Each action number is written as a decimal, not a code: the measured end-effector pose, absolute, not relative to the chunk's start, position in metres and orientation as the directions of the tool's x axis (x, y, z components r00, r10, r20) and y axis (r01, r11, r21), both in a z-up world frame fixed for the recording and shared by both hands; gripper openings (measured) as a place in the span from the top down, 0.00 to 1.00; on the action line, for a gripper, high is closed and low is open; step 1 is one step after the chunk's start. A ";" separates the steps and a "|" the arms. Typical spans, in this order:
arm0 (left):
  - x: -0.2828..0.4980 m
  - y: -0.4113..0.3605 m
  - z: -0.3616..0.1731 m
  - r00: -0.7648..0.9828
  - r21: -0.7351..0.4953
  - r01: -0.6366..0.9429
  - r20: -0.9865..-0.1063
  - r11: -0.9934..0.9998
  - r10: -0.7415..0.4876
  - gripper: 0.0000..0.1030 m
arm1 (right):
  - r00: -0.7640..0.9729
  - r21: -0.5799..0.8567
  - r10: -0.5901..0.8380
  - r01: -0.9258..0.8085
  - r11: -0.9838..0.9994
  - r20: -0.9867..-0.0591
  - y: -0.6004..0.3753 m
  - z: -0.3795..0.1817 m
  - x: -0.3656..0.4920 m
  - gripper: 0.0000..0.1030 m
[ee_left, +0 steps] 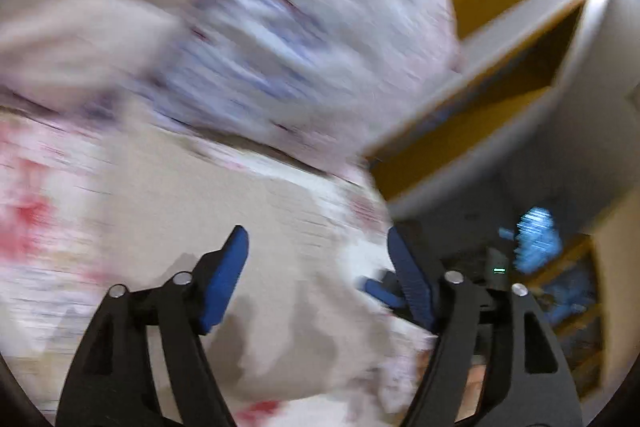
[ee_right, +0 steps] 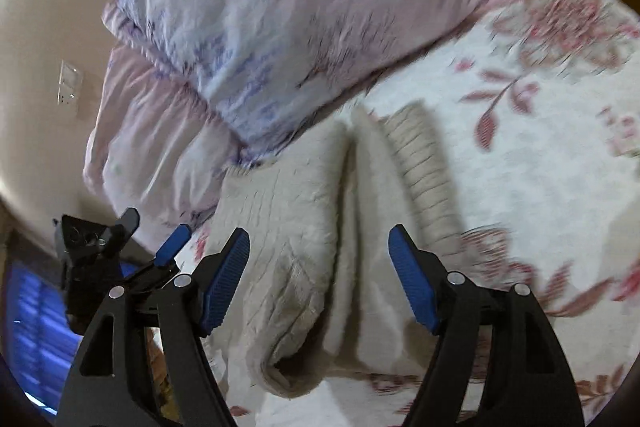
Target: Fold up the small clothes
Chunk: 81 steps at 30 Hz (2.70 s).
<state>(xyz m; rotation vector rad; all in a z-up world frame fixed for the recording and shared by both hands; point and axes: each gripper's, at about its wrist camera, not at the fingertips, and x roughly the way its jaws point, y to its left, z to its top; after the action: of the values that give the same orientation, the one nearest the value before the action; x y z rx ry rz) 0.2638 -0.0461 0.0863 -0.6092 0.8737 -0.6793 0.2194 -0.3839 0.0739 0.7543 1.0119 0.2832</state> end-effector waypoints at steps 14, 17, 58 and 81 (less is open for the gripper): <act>0.276 -0.017 0.022 0.379 -0.652 0.135 -0.662 0.746 -0.647 0.30 | 0.370 0.782 0.697 0.172 0.599 -0.615 -0.364 0.021 0.264 0.40; 0.275 -0.023 0.018 0.365 -0.663 0.132 -0.658 0.737 -0.658 0.30 | 0.390 0.793 0.697 0.187 0.579 -0.601 -0.367 0.016 0.274 0.53; 0.222 -0.030 0.020 0.317 -0.662 0.226 -0.643 0.714 -0.697 0.29 | 0.582 0.624 0.424 0.192 0.758 -0.694 -0.423 0.087 0.182 0.48; 0.198 -0.040 0.000 0.227 -0.663 0.274 -0.660 0.697 -0.716 0.85 | 0.521 0.460 0.293 0.225 0.859 -0.802 -0.413 0.053 0.162 0.90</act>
<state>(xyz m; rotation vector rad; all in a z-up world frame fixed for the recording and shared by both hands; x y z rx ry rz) 0.1978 -0.0401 0.0002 -0.4566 1.1517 -0.7159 0.1617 -0.4130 0.0532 0.5617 1.0370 0.0436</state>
